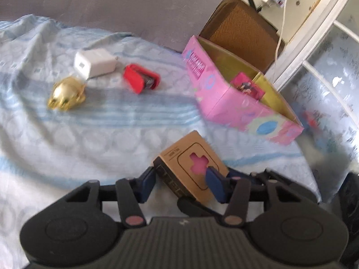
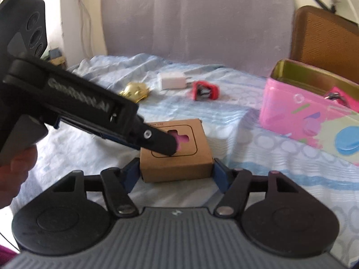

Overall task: Organize rigid objects
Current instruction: 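Hold the cardboard box in the right gripper while the left gripper grasps it, then lower the cardboard box into the tin and open the left gripper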

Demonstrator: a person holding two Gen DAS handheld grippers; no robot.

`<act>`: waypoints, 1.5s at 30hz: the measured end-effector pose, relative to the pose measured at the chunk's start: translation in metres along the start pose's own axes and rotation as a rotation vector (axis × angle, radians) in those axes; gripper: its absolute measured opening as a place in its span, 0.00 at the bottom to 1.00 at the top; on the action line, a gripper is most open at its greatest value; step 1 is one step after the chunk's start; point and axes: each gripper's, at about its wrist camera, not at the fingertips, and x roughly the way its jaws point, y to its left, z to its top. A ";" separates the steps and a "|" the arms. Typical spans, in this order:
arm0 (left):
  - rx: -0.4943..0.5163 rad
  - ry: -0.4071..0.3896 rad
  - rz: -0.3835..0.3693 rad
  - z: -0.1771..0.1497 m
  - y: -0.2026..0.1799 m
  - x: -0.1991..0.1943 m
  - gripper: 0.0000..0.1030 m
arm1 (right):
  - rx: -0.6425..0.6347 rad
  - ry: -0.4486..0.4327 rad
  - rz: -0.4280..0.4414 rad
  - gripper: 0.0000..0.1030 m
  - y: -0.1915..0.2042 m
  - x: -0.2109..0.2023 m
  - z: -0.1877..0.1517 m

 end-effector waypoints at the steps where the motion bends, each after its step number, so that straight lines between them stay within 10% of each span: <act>1: 0.005 -0.008 -0.015 0.008 -0.005 -0.001 0.47 | 0.012 -0.017 -0.006 0.67 -0.003 -0.002 0.002; 13: 0.263 -0.078 -0.068 0.106 -0.109 0.056 0.47 | 0.165 -0.244 -0.186 0.67 -0.098 -0.029 0.061; 25: 0.190 0.027 -0.006 0.161 -0.105 0.169 0.49 | 0.252 0.026 -0.187 0.68 -0.203 0.049 0.102; 31: 0.194 -0.015 0.087 0.178 -0.106 0.196 0.66 | 0.193 0.140 -0.247 0.69 -0.216 0.083 0.127; 39: 0.213 -0.067 0.096 0.164 -0.114 0.177 0.66 | 0.203 -0.010 -0.277 0.66 -0.207 0.038 0.113; 45: 0.252 -0.159 0.074 0.143 -0.124 0.121 0.66 | 0.279 -0.098 -0.269 0.40 -0.197 0.006 0.091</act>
